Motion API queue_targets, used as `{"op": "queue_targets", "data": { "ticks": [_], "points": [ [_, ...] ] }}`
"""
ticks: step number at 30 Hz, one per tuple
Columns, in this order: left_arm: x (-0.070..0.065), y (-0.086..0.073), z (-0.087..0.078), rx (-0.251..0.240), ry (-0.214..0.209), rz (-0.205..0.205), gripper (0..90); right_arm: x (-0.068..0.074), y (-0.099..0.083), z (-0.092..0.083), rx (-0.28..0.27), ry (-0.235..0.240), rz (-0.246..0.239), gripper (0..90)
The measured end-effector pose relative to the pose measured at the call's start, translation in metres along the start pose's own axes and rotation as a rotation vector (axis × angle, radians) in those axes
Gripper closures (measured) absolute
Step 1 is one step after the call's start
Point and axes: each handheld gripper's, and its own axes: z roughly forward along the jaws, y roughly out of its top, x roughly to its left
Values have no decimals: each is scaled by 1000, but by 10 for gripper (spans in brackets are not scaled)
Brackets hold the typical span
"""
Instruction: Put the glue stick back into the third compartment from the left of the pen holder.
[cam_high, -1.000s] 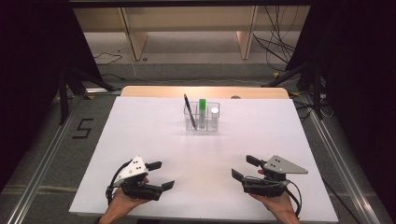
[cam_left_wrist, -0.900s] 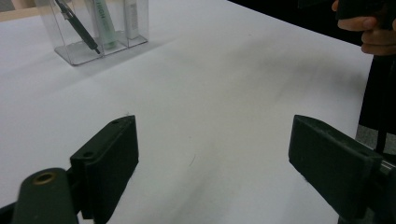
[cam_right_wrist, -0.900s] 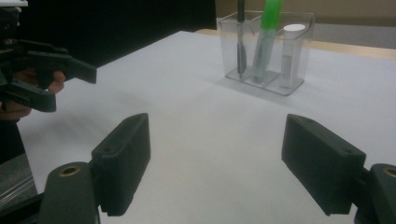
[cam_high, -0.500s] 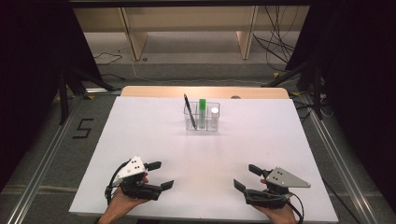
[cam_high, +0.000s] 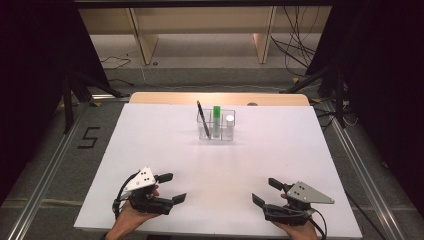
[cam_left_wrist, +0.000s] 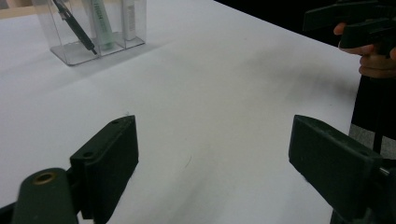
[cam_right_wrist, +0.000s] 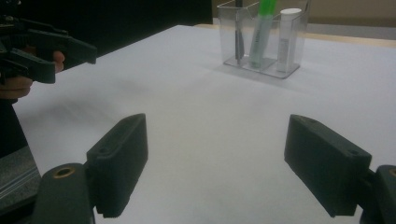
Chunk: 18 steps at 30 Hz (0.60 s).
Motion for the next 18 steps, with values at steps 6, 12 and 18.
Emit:
{"op": "queue_targets", "data": {
  "ticks": [6, 12, 18],
  "points": [
    [0, 0, 0, -1, -1, 0, 158, 0, 0, 0, 0, 0, 1, 226],
    [0, 0, 0, 1, 0, 2, 158, 0, 0, 1, 2, 1, -3, 226],
    [0, 0, 0, 1, -1, 2, 158, 0, 0, 0, 0, -2, -1, 225]
  ]
}}
